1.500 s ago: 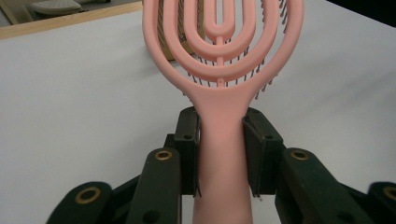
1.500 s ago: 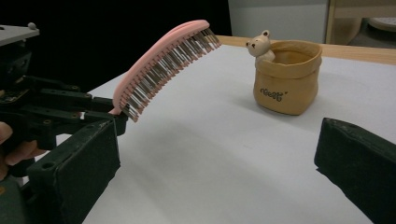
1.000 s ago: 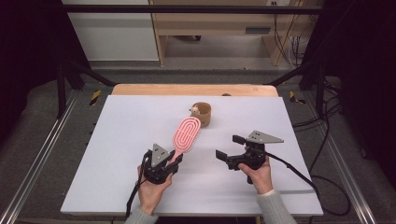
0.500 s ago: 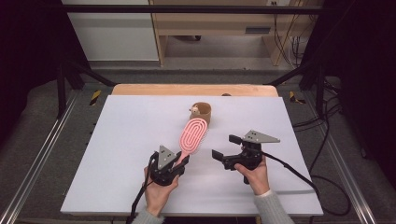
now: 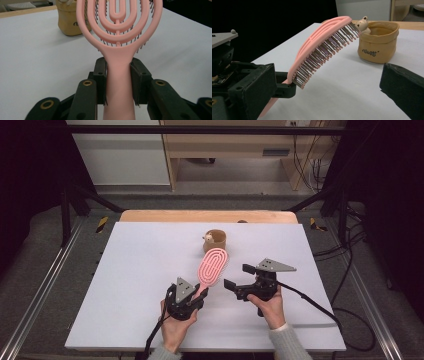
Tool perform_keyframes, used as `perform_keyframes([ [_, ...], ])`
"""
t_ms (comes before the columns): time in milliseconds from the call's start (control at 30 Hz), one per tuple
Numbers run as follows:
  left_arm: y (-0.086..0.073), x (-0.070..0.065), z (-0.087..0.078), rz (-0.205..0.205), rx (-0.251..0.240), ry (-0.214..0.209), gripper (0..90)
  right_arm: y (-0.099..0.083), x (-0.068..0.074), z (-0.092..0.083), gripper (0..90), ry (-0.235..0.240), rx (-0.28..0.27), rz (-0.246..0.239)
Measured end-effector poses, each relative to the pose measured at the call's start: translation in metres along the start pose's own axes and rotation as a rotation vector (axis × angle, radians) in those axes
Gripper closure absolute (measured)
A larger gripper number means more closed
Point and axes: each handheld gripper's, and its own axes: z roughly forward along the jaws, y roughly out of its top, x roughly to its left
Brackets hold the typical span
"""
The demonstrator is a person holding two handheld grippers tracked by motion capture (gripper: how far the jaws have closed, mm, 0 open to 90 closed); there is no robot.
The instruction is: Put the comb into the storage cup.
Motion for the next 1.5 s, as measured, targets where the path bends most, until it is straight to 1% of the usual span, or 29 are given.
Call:
perform_keyframes([
  [233,0.001,-0.007,0.002,0.015,-0.004,0.002,69.1,0.000,0.001,0.003,1.6,-0.004,0.001,0.008],
  [400,0.001,-0.012,0.004,0.021,-0.003,-0.006,69.2,0.001,0.002,0.005,2.0,-0.009,0.002,0.011],
  [533,0.002,-0.016,0.005,0.029,-0.007,-0.005,69.2,0.001,0.001,0.006,2.2,-0.010,0.004,0.022],
  [733,0.002,-0.019,0.005,0.037,-0.006,-0.006,69.1,0.000,0.001,0.007,2.6,-0.017,0.006,0.027],
  [967,0.002,-0.024,0.007,0.045,-0.005,-0.011,69.2,-0.001,0.000,0.011,6.1,-0.017,0.007,0.049],
  [1100,0.002,-0.027,0.009,0.051,-0.005,-0.013,69.2,-0.001,-0.002,0.014,10.2,-0.016,0.010,0.062],
  [1233,0.003,-0.029,0.010,0.054,-0.008,-0.017,69.1,-0.001,-0.002,0.015,17.8,-0.012,0.003,0.091],
  [1267,0.003,-0.030,0.010,0.054,-0.008,-0.019,69.2,-0.001,-0.002,0.016,18.5,-0.009,0.003,0.098],
  [1367,0.003,-0.032,0.010,0.059,-0.009,-0.021,69.2,-0.001,-0.003,0.017,22.8,-0.012,0.009,0.108],
  [1500,0.004,-0.034,0.010,0.063,-0.011,-0.022,69.2,-0.002,-0.003,0.018,35.1,-0.004,0.024,0.126],
])
